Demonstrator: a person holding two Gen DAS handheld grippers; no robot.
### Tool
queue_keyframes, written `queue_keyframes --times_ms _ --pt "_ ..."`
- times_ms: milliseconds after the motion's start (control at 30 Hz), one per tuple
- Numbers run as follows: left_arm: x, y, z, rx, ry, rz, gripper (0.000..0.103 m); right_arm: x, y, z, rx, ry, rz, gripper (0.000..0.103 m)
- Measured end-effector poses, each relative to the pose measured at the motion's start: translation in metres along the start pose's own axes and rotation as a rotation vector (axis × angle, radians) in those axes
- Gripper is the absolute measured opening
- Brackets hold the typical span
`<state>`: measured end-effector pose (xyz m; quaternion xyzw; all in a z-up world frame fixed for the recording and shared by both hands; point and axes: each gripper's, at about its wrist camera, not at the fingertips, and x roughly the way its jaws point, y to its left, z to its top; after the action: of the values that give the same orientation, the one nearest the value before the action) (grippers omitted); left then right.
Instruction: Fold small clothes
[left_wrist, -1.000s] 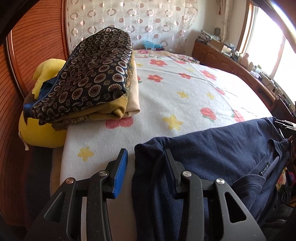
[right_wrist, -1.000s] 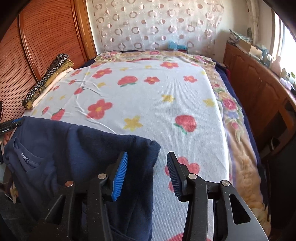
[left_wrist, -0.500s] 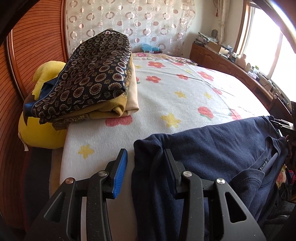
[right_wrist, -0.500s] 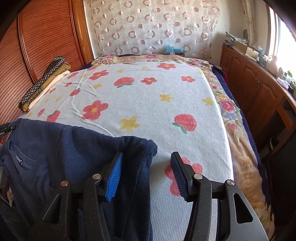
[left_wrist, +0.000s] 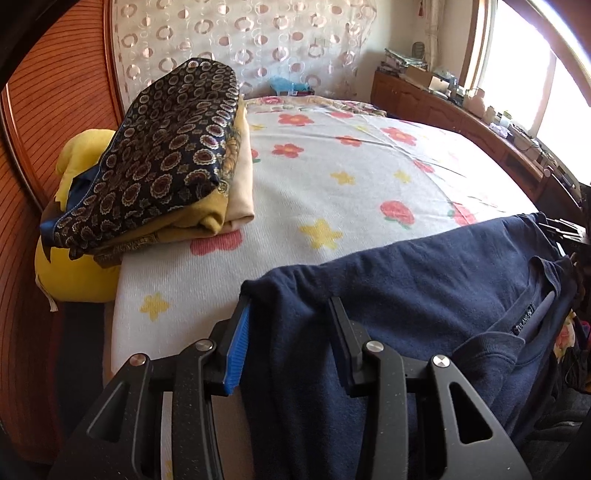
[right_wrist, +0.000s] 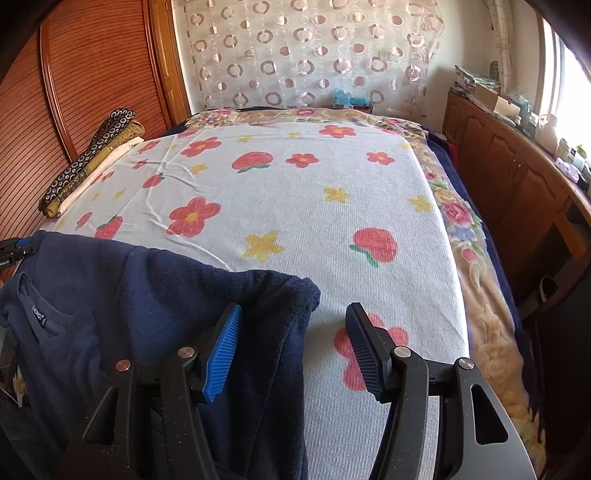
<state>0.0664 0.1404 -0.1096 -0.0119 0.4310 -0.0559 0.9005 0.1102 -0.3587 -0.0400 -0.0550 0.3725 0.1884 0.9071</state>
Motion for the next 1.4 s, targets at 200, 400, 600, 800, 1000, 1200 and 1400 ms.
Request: queue_keyframes --times_ms 200,400,600,800,1000,1200,1400 --pt "0.006 0.008 0.003 -0.004 -0.008 0.011 0.058 0.002 -0.001 0.001 -0.01 0.0 -0.006 0.062" --pt "0.009 0.014 0.004 0.002 -0.002 0.023 0.072 0.002 -0.003 0.0 -0.018 0.0 -0.006 0.062" --pt "0.01 0.019 0.004 0.002 -0.001 0.021 0.078 0.003 -0.006 0.001 -0.023 0.0 -0.006 0.063" --pt "0.011 0.02 0.005 0.004 0.001 0.02 0.08 0.003 -0.009 0.0 -0.027 -0.001 -0.004 0.063" --pt "0.009 0.017 0.003 0.02 0.001 0.013 0.077 0.003 -0.006 0.002 -0.055 0.017 0.012 0.06" --pt "0.0 0.003 0.002 0.063 0.022 -0.078 0.023 0.0 0.015 0.005 -0.134 0.042 0.091 0.01" --pt "-0.043 -0.022 0.005 0.113 -0.075 -0.081 0.012 -0.047 0.022 0.007 -0.121 -0.103 0.138 0.008"
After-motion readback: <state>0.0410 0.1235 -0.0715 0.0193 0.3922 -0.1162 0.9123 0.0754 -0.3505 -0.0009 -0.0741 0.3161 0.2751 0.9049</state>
